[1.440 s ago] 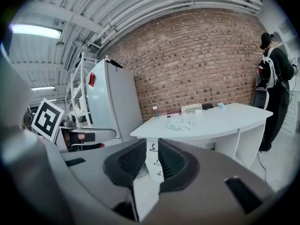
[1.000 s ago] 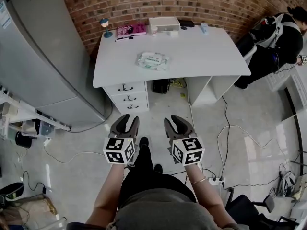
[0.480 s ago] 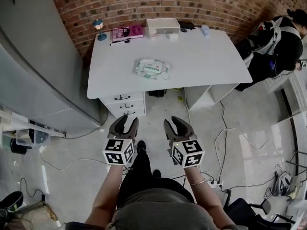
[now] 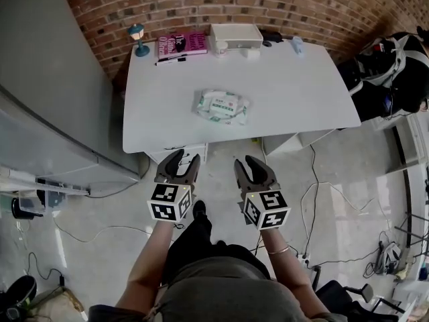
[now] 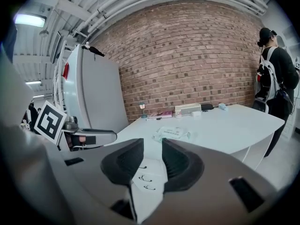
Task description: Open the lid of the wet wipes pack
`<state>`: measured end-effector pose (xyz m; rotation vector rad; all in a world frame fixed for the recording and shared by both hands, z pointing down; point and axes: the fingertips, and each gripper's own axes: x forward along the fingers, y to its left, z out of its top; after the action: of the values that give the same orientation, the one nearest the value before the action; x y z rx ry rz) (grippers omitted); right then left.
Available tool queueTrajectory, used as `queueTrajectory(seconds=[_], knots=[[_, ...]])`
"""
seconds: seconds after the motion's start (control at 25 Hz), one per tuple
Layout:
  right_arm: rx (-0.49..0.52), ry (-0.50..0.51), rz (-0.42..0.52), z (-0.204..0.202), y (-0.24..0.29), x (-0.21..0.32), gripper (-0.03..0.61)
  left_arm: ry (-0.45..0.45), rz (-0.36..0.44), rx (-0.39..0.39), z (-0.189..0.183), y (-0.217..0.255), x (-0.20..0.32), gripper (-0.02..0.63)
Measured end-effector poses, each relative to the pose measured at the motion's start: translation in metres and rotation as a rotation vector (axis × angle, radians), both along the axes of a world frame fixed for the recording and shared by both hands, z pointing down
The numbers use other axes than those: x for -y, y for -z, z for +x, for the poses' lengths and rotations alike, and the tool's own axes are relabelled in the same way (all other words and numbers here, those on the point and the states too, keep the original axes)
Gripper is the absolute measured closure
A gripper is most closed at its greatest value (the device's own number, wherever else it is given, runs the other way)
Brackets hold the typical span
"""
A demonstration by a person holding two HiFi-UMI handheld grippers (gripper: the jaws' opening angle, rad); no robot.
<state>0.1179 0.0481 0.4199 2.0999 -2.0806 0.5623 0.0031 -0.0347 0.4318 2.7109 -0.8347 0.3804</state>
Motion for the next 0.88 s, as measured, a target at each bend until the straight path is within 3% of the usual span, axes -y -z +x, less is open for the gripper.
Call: queueTrajectory(seconds=[0.52, 0.88], knots=[[-0.042, -0.068, -0.033, 0.024, -0.005, 0.065, 0.463, -0.069, -0.031, 0.013, 0.025, -0.012, 0.073, 0.437], [-0.07, -0.061, -0.057, 0.03, -0.007, 0.091, 0.463, -0.108, -0.017, 0.051, 0.044, -0.022, 0.103, 0.434]])
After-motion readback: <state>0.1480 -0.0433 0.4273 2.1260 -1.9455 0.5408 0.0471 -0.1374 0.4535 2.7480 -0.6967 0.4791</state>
